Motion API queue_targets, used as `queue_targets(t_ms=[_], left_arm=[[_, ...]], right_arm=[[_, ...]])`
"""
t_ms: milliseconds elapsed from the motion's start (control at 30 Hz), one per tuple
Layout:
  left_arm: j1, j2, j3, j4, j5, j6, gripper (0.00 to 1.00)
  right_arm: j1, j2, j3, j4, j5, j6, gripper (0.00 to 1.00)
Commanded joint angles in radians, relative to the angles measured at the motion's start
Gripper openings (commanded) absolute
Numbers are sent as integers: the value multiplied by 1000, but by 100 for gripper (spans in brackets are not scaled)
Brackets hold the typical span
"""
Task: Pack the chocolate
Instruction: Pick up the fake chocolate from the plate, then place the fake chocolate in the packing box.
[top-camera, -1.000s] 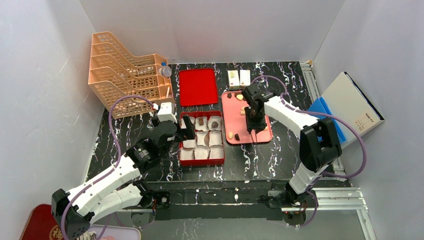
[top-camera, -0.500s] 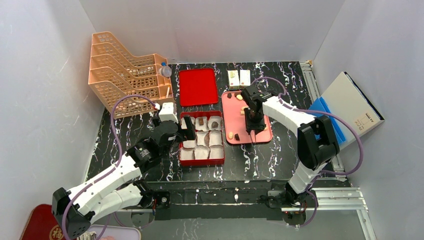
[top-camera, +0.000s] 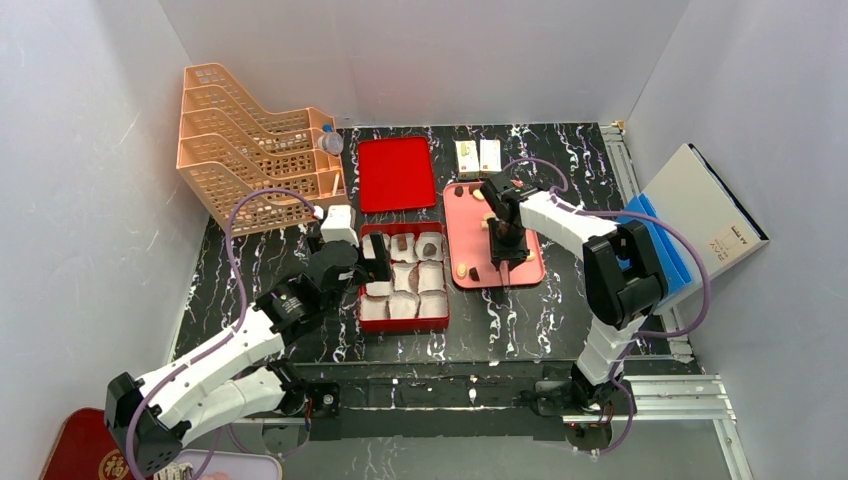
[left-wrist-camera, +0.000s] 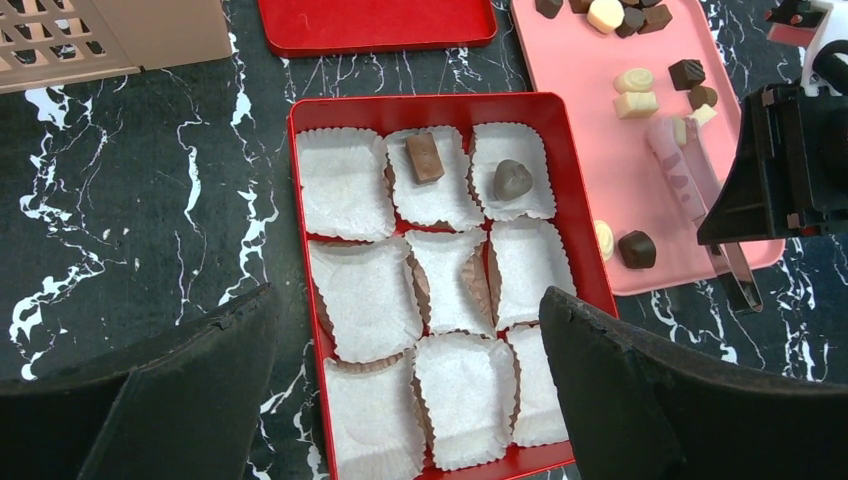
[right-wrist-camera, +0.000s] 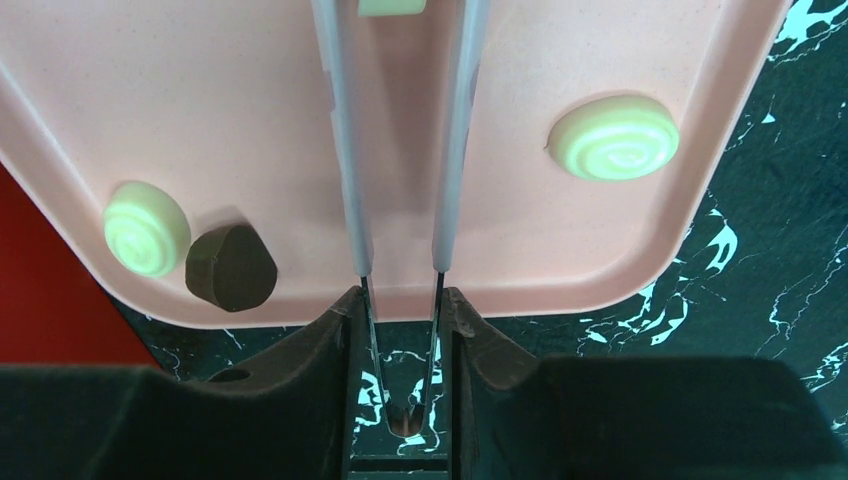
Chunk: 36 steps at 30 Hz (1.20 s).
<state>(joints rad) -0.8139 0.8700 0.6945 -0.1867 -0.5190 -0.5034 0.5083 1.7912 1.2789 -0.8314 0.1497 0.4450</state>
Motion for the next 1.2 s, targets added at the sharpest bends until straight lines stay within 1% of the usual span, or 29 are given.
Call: queue_targets(t_ms=[0,67,133,200,267,433,567,667,800,1000,1167], left_arm=[[-1,4,2,-1,-24,27,98],[-2,7,2,-1,-25,32,99],[-1,11,6,1,-26,34,98],[-1,15,10,0,-25,34,98],[-1,20,17,-3,-22,34,98],[-1,33,45,-18,-17,30,99],[-1,41,70,-39,-27,25,98],[-1,53,92,-60,-37,18,98],[-2,69,122,-82,-49,-7,98],[-1,86,221,-166,-61,-45,98],[-1,48,291,-223,-82,-50,98]], right_arm=[[-13,25,32,17,-2,2,38],[-13,29,42,16,3,0,33],[-14,27,49,16,1,-3,23],[-15,21,56,11,2,-5,14],[-15,10,64,4,3,-6,9],[-14,-53,80,-21,1,-8,6],[-5,-118,107,-42,-32,-25,3],[14,-128,151,-78,-61,-38,2],[69,-111,229,-121,-96,-53,2],[145,-49,357,-166,-126,-62,2],[216,26,454,-180,-133,-65,2]])
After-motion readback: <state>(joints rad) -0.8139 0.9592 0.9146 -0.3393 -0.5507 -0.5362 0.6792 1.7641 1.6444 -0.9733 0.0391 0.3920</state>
